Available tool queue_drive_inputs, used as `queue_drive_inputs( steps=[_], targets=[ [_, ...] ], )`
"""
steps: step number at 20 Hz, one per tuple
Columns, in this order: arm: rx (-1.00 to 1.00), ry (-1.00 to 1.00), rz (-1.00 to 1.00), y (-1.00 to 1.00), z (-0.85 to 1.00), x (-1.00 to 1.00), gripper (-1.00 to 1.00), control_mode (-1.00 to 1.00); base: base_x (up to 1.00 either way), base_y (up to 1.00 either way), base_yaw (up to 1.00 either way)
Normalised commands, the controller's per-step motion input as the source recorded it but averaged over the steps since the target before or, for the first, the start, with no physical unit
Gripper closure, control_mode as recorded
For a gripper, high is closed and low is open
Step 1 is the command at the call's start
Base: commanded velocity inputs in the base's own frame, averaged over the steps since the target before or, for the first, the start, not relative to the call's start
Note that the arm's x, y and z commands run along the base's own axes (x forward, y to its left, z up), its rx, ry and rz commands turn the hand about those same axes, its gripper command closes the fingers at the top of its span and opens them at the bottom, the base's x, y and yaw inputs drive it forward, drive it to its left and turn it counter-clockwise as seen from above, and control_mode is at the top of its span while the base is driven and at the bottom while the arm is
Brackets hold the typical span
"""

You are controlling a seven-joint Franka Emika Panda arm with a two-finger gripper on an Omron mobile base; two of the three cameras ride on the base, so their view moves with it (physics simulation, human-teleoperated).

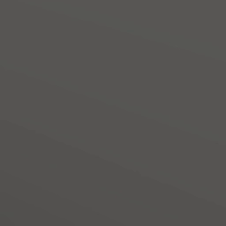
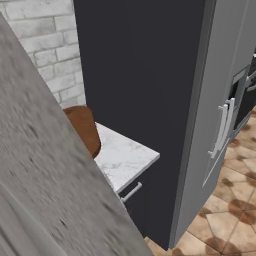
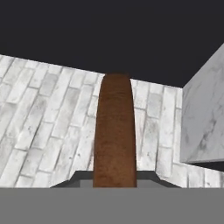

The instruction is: Move the cutting board and knife to the sink. Then move spray from the cabinet to the counter.

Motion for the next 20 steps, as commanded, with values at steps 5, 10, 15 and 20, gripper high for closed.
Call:
queue_drive_inputs(
  steps=[5,10,15,20],
  targets=[
    [0.02,-0.06,0.00,0.00,0.15,-0.55,1.00,1.00,-0.11,0.00,0.00],
    [0.00,0.00,0.00,0.00,0.00,0.00,1.00,1.00,-0.47,-0.13,-0.03],
    [0.00,0.00,0.00,0.00,0.00,0.00,1.00,1.00,-0.08,-0.86,-0.20],
    [0.00,0.00,0.00,0.00,0.00,0.00,1.00,1.00,0.00,-1.00,-0.22]
  ],
)
